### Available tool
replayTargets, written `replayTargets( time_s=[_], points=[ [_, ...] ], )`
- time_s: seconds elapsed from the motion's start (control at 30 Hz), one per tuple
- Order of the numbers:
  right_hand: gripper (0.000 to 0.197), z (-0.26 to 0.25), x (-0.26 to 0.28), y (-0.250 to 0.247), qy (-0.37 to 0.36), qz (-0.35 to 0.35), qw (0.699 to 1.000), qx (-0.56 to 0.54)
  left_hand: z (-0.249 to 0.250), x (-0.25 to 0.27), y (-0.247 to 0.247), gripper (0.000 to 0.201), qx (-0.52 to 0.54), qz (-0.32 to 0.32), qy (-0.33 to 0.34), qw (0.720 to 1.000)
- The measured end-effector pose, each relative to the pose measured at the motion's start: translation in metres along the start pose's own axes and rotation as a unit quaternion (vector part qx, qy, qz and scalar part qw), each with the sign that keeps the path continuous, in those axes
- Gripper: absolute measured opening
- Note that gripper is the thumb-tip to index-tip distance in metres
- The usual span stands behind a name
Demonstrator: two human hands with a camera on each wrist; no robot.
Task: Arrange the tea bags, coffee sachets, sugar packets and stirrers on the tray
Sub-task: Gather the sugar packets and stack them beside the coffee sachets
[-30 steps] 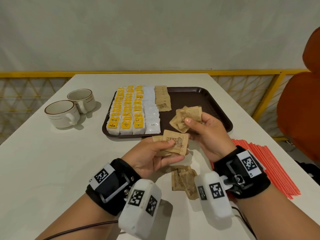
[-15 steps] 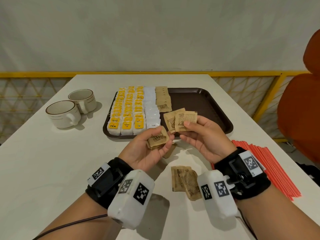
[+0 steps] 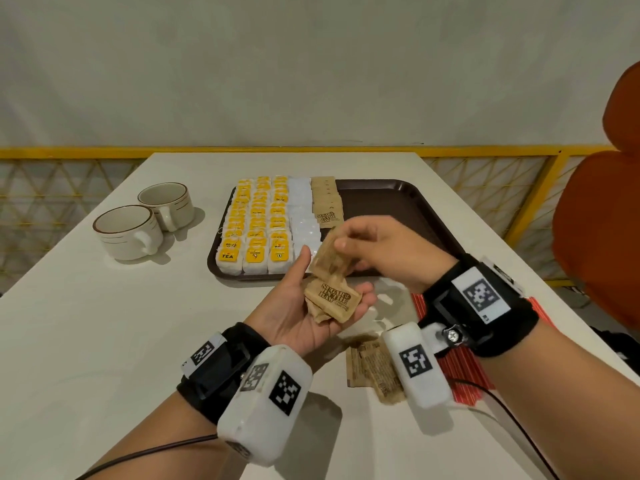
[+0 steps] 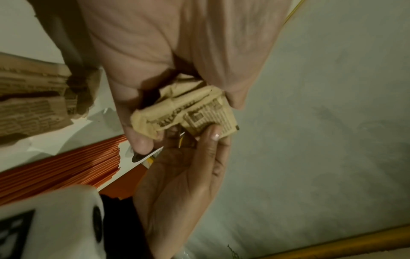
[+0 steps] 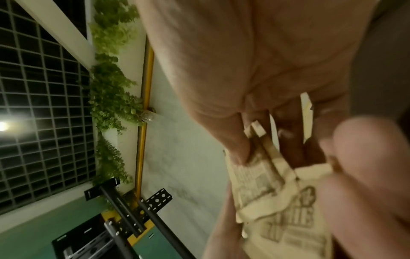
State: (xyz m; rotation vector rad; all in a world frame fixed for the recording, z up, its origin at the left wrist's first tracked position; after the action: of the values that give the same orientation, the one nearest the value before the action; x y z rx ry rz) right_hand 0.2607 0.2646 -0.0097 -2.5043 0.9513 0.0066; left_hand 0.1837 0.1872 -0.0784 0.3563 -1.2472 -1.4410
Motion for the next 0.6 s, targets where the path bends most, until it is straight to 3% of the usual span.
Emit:
replayTargets(
  time_s=[0.07,0.13,0.27,0.33,0.43,0.6],
  points=[
    [0.014,-0.001,0.001,-0.019,0.002,0.089,0.996,-0.022,0.006,0.001,-0.002,0.055,0.028,-0.001,0.028,0.999],
    [0.011,0.001,0.005,-0.031,-0.001,0.128,0.987,-0.095,0.011,0.002,-0.003,0.045,0.046,-0.005,0.056,0.997],
    [0.005,0.007,0.018,-0.026,0.035,0.125,0.968,-0.213,0.017,-0.002,-0.009,0.039,0.054,0.018,0.106,0.993],
    [0.004,0.011,0.023,-0.021,0.052,0.113,0.964,-0.237,0.018,-0.004,-0.011,0.045,0.045,0.027,0.13,0.99],
    [0.007,0.016,0.025,-0.019,0.042,0.12,0.969,-0.21,0.018,-0.004,-0.009,0.058,0.032,0.024,0.132,0.99],
    [0.011,0.007,0.027,-0.023,-0.063,0.156,0.978,-0.121,0.014,-0.004,-0.01,0.064,0.046,0.036,0.096,0.994]
  ],
)
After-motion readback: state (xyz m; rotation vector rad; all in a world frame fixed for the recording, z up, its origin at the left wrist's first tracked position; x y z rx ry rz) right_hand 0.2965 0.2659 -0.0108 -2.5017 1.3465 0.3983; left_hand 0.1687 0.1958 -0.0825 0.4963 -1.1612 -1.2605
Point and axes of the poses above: each hand's wrist, its own x-axis away from the middle knuckle, its own y-axis out of the palm, z = x × y, the point moved 5 cm from there along -x, towards the middle knuckle, and after that the axes turned 9 degrees about -y, right-handed, at the moved point
